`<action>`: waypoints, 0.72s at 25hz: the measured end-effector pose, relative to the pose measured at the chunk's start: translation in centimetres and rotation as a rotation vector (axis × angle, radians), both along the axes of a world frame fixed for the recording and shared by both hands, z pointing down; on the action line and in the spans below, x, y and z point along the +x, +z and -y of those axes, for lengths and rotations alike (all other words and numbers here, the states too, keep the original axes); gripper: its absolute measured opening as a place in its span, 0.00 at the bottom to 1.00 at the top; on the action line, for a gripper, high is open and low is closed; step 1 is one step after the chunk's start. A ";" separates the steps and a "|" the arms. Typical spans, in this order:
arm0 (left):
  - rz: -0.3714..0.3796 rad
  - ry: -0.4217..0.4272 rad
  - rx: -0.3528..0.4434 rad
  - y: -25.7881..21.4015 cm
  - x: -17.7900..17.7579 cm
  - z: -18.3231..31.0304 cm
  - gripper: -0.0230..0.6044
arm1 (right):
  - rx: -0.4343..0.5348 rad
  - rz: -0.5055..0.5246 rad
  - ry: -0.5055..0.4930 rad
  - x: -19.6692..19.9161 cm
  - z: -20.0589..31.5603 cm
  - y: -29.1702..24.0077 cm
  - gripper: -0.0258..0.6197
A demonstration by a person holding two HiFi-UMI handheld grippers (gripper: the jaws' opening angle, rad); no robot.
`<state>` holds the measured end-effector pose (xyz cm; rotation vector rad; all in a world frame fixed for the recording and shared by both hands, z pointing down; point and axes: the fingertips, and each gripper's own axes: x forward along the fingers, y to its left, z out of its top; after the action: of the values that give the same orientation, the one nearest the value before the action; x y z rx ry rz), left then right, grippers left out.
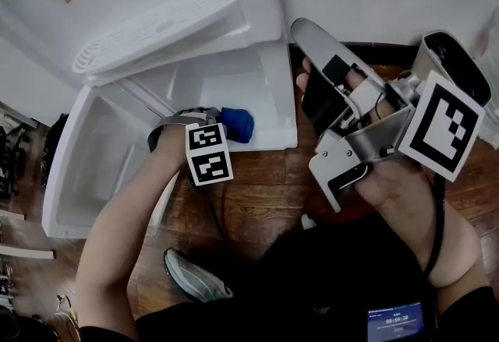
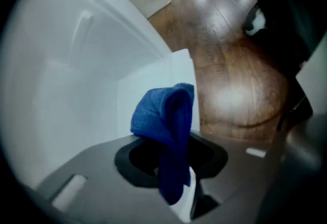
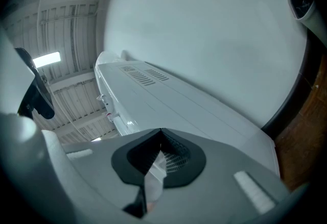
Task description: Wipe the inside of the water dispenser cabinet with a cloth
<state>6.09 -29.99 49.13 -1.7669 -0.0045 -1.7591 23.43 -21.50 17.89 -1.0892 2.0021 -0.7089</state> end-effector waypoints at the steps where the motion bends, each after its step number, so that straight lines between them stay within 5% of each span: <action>1: -0.004 -0.017 -0.021 -0.6 -0.1 -0.5 0.25 | -0.002 0.003 0.000 0.0 0.0 0.0 0.05; 3: -0.083 -0.071 0.003 -2.4 1.3 0.4 0.25 | -0.007 0.006 -0.001 0.0 0.0 0.1 0.05; 5: -0.154 -0.101 0.118 -4.2 3.4 3.5 0.25 | -0.008 0.008 -0.002 0.0 0.0 0.1 0.05; 10: -0.054 -0.099 0.401 -3.2 5.3 12.3 0.25 | -0.016 0.014 -0.014 -0.2 0.0 0.4 0.05; 14: -0.031 -0.164 0.431 -0.4 4.2 14.3 0.25 | -0.009 0.000 -0.022 -0.3 0.1 0.3 0.05; 18: -0.051 -0.186 0.372 0.3 2.9 12.2 0.25 | -0.010 -0.001 -0.033 -0.4 0.2 0.5 0.05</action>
<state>8.96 -42.23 49.45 -1.5760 0.4913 -1.7071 23.08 -21.72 18.42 -1.0647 2.0240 -0.7358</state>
